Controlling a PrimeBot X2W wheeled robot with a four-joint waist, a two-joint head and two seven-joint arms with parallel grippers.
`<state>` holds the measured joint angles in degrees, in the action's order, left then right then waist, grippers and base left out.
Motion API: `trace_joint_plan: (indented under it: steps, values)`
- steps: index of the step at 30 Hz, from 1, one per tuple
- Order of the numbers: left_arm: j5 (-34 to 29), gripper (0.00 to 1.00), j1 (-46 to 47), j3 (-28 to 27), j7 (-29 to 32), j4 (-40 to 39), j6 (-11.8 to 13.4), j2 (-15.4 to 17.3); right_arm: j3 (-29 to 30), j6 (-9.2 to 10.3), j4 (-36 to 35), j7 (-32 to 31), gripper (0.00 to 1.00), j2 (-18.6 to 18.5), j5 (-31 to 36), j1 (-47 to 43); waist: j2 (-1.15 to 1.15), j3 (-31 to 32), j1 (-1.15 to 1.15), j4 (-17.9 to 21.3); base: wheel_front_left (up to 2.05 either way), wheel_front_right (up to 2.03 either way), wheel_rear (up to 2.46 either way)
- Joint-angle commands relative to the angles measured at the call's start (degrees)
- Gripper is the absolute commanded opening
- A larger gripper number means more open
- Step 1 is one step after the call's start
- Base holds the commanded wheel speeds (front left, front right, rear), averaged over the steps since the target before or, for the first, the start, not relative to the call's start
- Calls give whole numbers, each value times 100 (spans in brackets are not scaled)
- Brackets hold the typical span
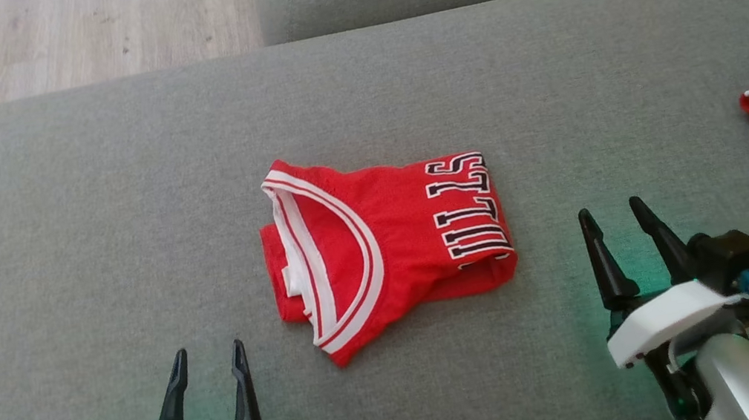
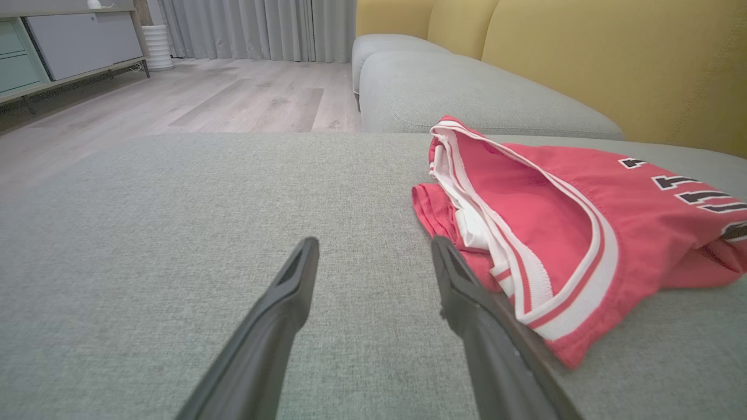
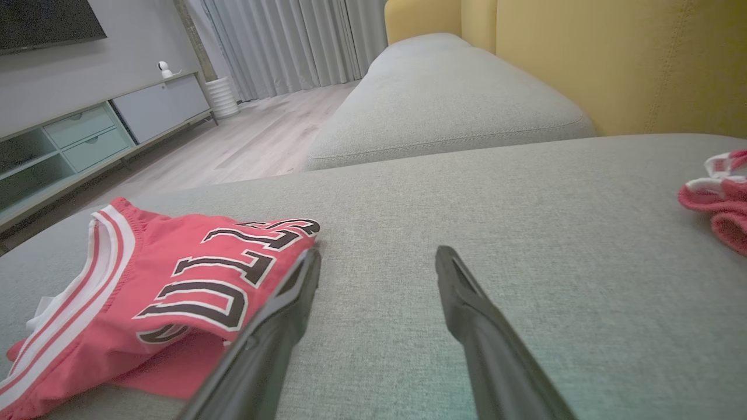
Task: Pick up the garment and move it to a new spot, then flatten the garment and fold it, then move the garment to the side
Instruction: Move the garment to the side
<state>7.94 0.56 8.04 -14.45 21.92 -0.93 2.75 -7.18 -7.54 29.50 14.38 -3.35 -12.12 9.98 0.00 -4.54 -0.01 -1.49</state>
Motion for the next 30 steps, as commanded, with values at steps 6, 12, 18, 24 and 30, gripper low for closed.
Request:
trace_joint_plan:
  steps: [6, 12, 18, 24, 30]
  values:
    - [-71, 100, 345, 7, -55, -201, -28, 13, -447, 5, -42, 62, 100, 46, -63, 552, 0, -215, 1, -202, 0, 0, 0]
    - [-4, 100, 437, 251, -55, -125, -51, 13, -636, 5, 833, 62, 100, 46, 98, 1245, 0, -446, 1, -604, 0, 0, 0]
    - [-32, 100, 435, 204, -55, -63, -69, 13, -724, 5, 2019, -279, 100, 46, 83, 1458, 0, -554, 1, -866, 0, 0, 0]
    - [-87, 100, 390, 69, -55, -85, -91, 13, -1118, 5, 2424, -126, 0, 46, -400, 1614, 0, -469, 1, -461, 0, 0, 0]
    - [-103, 100, 373, 30, -55, -150, -133, 13, -1034, 5, 2419, 33, 0, 46, -534, 1716, 0, -378, 1, 386, 0, 0, 0]
